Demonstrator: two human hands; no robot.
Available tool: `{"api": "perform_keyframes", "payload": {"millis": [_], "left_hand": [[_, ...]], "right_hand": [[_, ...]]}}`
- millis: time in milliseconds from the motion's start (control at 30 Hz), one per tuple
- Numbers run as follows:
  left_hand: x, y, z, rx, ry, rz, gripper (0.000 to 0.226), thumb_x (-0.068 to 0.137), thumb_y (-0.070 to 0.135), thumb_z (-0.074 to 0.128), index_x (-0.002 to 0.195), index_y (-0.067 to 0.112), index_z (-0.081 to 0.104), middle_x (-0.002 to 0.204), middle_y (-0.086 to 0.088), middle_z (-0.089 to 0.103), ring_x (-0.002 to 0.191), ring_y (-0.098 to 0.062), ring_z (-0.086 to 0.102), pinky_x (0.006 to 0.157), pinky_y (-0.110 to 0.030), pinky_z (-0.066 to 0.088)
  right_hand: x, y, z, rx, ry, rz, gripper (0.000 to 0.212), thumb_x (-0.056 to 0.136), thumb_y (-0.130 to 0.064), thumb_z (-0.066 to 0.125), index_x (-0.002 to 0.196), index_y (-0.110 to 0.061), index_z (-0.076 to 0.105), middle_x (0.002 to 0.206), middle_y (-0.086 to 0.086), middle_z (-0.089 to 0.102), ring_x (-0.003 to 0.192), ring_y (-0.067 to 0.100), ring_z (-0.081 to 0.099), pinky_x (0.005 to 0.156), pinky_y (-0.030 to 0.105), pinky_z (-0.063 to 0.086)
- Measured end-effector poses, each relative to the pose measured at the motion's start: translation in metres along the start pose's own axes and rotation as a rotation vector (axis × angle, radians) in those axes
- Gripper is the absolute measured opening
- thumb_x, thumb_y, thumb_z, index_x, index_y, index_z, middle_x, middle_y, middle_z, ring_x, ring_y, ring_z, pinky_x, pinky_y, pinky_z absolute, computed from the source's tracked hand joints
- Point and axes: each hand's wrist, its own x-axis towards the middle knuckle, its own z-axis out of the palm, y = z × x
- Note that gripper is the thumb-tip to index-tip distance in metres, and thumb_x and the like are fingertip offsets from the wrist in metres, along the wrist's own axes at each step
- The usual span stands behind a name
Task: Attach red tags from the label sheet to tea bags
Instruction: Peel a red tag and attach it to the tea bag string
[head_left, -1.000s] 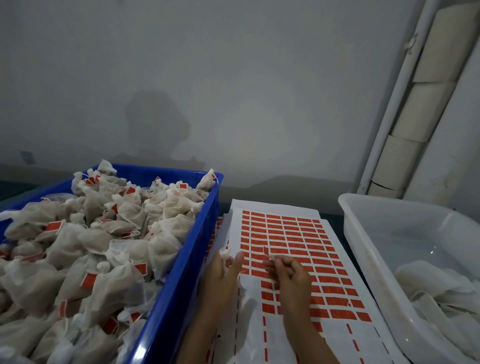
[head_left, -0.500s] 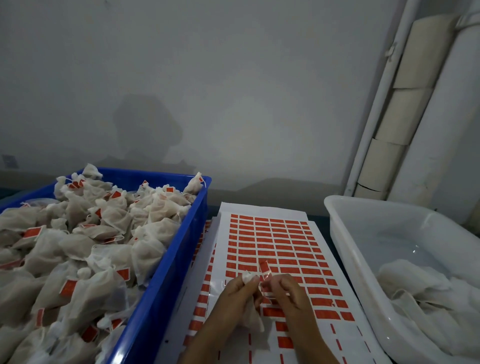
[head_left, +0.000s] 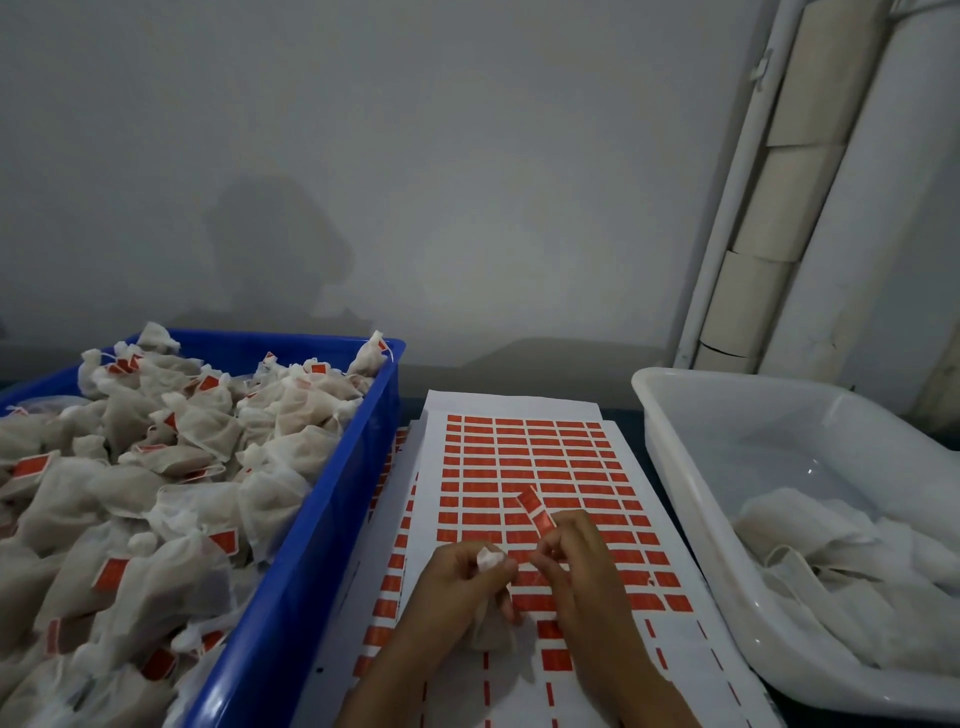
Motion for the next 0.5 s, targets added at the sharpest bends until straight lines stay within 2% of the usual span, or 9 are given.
{"api": "perform_keyframes", "payload": {"millis": [67,100,133,167,233,267,333,400,500], "left_hand": [[0.001,-0.002,0.001,0.019,0.017,0.001,0.013,0.088,0.031,0.058,0.077,0.025,0.062,0.072,0.015,0.064,0.076,-0.008,0.062,0.064,-0.01,0.042],[0.001,-0.002,0.001,0.018,0.03,0.003,0.012,0.088,0.03,0.058,0.078,0.026,0.062,0.074,0.013,0.065,0.077,-0.009,0.062,0.064,-0.01,0.043],[0.001,-0.002,0.002,0.012,0.045,0.004,0.011,0.088,0.029,0.058,0.078,0.026,0.061,0.075,0.013,0.065,0.077,-0.009,0.062,0.064,-0.009,0.043],[0.001,-0.002,0.002,0.0,0.059,0.009,0.01,0.088,0.029,0.059,0.079,0.026,0.061,0.075,0.013,0.066,0.076,-0.009,0.063,0.063,-0.008,0.044],[0.001,-0.002,0.003,-0.047,0.094,0.014,0.008,0.087,0.028,0.06,0.08,0.024,0.062,0.076,0.013,0.068,0.075,-0.007,0.066,0.064,-0.01,0.051],[0.002,-0.002,0.003,-0.072,0.117,0.008,0.008,0.086,0.028,0.06,0.082,0.022,0.063,0.079,0.011,0.069,0.075,-0.007,0.067,0.068,-0.013,0.054],[0.004,-0.004,0.005,-0.098,0.18,-0.014,0.008,0.086,0.029,0.061,0.084,0.021,0.063,0.084,0.01,0.069,0.078,-0.009,0.066,0.069,-0.016,0.053],[0.004,-0.004,0.007,-0.102,0.244,-0.033,0.007,0.085,0.029,0.062,0.082,0.022,0.063,0.084,0.013,0.068,0.079,-0.008,0.064,0.063,-0.01,0.047],[0.004,-0.005,0.01,-0.083,0.252,-0.024,0.01,0.086,0.029,0.061,0.082,0.02,0.064,0.082,0.009,0.069,0.078,-0.011,0.065,0.066,-0.012,0.048]], "right_hand": [[0.001,-0.001,-0.004,-0.183,0.034,-0.136,0.078,0.08,-0.07,0.008,0.117,-0.021,0.056,0.129,-0.006,0.053,0.116,0.018,0.053,0.096,0.011,0.018],[0.0,-0.001,-0.006,-0.22,0.01,-0.112,0.096,0.072,-0.077,-0.003,0.124,-0.018,0.051,0.133,-0.003,0.049,0.122,0.02,0.049,0.098,0.014,0.017],[-0.001,-0.001,-0.008,-0.211,0.008,-0.045,0.096,0.069,-0.08,-0.005,0.125,-0.023,0.047,0.135,-0.008,0.045,0.125,0.016,0.045,0.1,0.015,0.017],[-0.001,-0.002,-0.008,-0.122,0.054,0.006,0.08,0.071,-0.08,0.003,0.118,-0.031,0.046,0.129,-0.017,0.045,0.121,0.011,0.047,0.101,0.014,0.02],[-0.002,-0.007,-0.01,0.126,0.218,0.059,0.051,0.073,-0.077,0.025,0.091,-0.035,0.047,0.102,-0.029,0.05,0.095,0.002,0.058,0.092,0.014,0.037],[-0.004,-0.009,-0.012,0.248,0.297,0.087,0.04,0.075,-0.071,0.037,0.086,-0.034,0.048,0.095,-0.029,0.054,0.085,0.001,0.06,0.086,0.017,0.045],[-0.007,-0.013,-0.015,0.46,0.38,0.142,0.022,0.077,-0.05,0.052,0.09,-0.033,0.051,0.093,-0.02,0.061,0.082,0.007,0.064,0.079,0.028,0.054],[-0.009,-0.017,-0.016,0.557,0.406,0.145,0.023,0.076,-0.041,0.056,0.096,-0.033,0.051,0.099,-0.016,0.064,0.086,0.01,0.066,0.076,0.026,0.055],[-0.01,-0.02,-0.009,0.556,0.389,0.118,0.029,0.072,-0.04,0.061,0.099,-0.033,0.053,0.092,-0.022,0.064,0.084,0.004,0.066,0.07,0.012,0.05]]}}
